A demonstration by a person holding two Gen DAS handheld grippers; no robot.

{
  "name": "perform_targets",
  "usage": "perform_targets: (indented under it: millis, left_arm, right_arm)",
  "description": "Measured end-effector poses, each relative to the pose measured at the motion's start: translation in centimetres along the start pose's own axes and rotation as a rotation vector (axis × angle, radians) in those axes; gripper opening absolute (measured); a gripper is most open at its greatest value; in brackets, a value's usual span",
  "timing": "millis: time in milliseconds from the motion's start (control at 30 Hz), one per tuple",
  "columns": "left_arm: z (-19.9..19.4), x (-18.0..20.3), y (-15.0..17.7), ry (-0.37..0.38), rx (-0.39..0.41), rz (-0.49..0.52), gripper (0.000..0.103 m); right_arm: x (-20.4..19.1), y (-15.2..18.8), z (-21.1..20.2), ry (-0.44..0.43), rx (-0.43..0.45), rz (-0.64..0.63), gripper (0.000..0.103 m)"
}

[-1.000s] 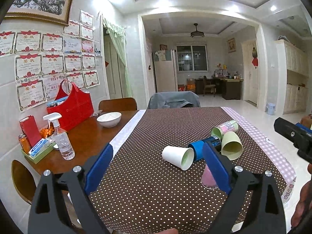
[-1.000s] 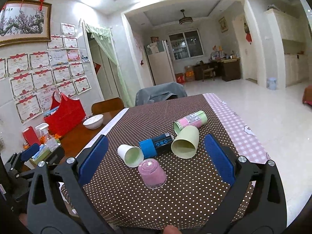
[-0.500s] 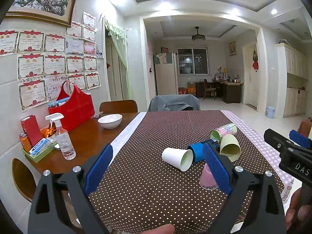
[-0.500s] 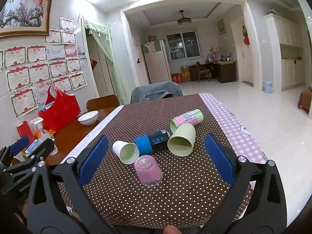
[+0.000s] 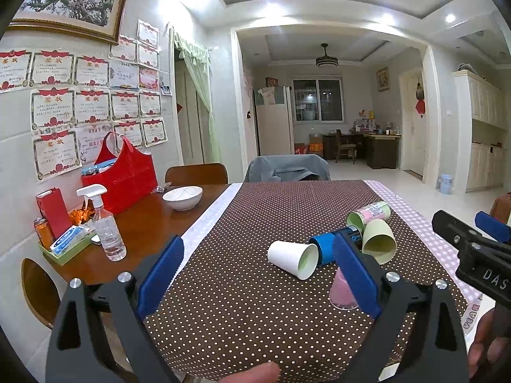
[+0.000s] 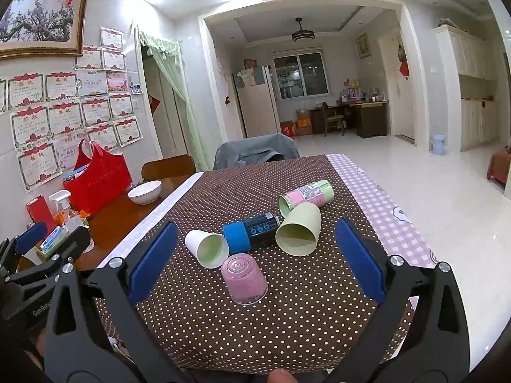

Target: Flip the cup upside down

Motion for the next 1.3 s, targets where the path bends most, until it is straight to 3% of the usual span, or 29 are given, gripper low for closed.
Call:
perform_targets:
  millis: [867, 1133, 1300]
  left_arm:
    - [0.09, 0.0, 0.12, 0.009, 0.002, -0.009, 0.093]
    - [-0.66, -0.14, -0.32, 0.021, 0.051, -0.006, 0.093]
    - [-0.53, -0.24, -0.3, 0.013, 0.043, -0.009, 0.093]
  right_arm:
    - [-0.11, 0.13, 0.34, 0.009, 0.006, -0.022, 0.097]
    - [-0.23, 0.26, 0.48, 0.008, 0.0, -0.022, 0.097]
    - [-0.35, 0.41, 0.56, 0.006, -0.002, -0.024, 0.097]
Point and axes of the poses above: each gripper's, at about its wrist camera, not at the fingertips, and z roughly the way its jaws point, x to its right, y to its underside, the point moved 10 cm from there along z, roughly the way its jaws point, and after that the axes turned 3 degrees about x, right-handed, at the moved point
